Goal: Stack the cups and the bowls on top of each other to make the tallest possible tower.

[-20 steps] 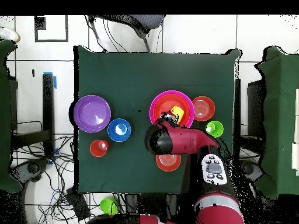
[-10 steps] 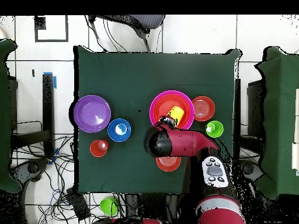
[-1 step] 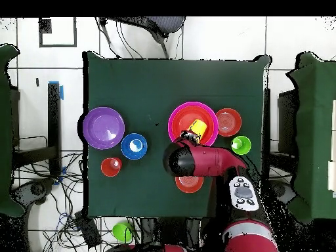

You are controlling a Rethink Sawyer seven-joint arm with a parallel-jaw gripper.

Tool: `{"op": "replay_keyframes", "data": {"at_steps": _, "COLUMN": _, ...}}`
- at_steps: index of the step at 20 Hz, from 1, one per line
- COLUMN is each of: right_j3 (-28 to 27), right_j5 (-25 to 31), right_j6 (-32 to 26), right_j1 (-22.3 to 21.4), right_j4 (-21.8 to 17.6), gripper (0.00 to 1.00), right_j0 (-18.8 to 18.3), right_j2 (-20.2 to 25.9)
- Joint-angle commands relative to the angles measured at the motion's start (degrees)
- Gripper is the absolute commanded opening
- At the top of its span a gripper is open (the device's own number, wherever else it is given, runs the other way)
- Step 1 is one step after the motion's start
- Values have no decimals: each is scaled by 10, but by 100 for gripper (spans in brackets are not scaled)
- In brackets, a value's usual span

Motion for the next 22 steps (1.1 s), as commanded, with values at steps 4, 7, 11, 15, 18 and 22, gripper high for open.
{"op": "replay_keyframes", "data": {"at_steps": 4, "right_j3": -14, "right_j5": -33, "right_j6": 77, "right_j1": 24, "right_j4": -58, "gripper": 100, "right_j0": 3, "right_j2": 46}}
{"op": "replay_keyframes", "data": {"at_steps": 7, "right_j3": -16, "right_j5": -37, "right_j6": 80, "right_j1": 27, "right_j4": -62, "gripper": 100, "right_j0": 1, "right_j2": 50}}
{"op": "replay_keyframes", "data": {"at_steps": 11, "right_j3": -13, "right_j5": -52, "right_j6": 80, "right_j1": 27, "right_j4": -76, "gripper": 100, "right_j0": -7, "right_j2": 58}}
{"op": "replay_keyframes", "data": {"at_steps": 15, "right_j3": -16, "right_j5": -72, "right_j6": 81, "right_j1": 25, "right_j4": -90, "gripper": 100, "right_j0": -6, "right_j2": 61}}
{"op": "replay_keyframes", "data": {"at_steps": 18, "right_j3": -19, "right_j5": -90, "right_j6": 83, "right_j1": 30, "right_j4": -102, "gripper": 100, "right_j0": -8, "right_j2": 60}}
{"op": "replay_keyframes", "data": {"at_steps": 22, "right_j3": -22, "right_j5": -97, "right_j6": 87, "right_j1": 33, "right_j4": -107, "gripper": 100, "right_j0": -8, "right_j2": 59}}
